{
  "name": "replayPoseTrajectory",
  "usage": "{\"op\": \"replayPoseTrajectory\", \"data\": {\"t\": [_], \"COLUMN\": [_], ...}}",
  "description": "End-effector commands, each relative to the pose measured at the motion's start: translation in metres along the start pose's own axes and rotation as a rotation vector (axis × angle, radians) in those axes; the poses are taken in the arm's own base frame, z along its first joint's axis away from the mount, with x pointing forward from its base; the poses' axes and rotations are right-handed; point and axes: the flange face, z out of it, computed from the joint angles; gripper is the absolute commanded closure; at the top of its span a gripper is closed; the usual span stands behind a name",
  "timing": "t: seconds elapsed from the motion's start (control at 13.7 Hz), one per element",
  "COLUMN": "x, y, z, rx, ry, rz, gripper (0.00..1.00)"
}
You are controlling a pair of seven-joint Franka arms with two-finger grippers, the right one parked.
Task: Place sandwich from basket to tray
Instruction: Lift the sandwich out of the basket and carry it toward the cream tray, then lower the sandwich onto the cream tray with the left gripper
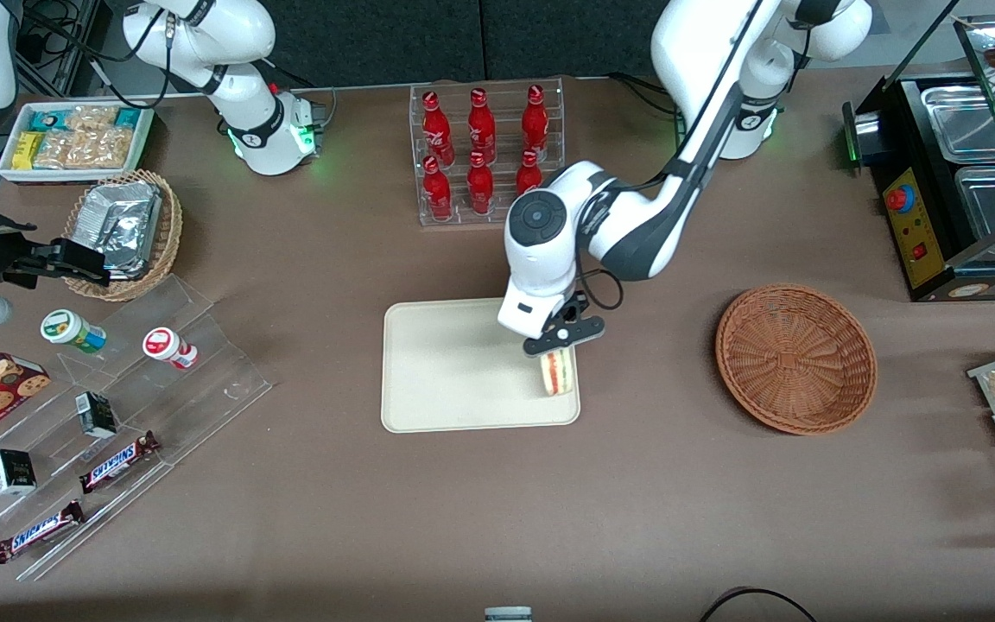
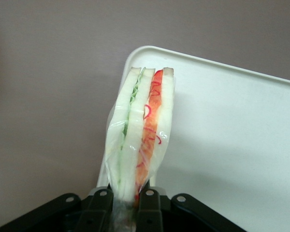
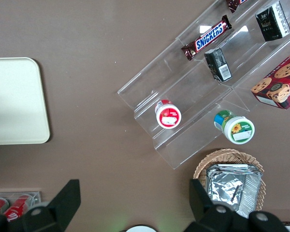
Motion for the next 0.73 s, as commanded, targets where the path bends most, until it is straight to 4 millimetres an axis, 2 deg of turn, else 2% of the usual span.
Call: {"op": "replayPoseTrajectory", "data": {"t": [0.0,0.07,0.22,0.36,0.66], "x": [-0.011,-0.020,-0.023,-0.040,-0.041], "y": [0.019,0.027,0.041,0.056,0.062], "z": [0.007,0.011,0.019,0.029,0.040], "rx": [-0.003,-0.010,-0.041,-0.036,-0.045], "ry": [0.024,0.027,0.039,0.038,0.041], "rz": [0.034,0.051,0.071,0.102,0.112], "gripper": [0.82,0.82,0.82,0.82,0.82]}}
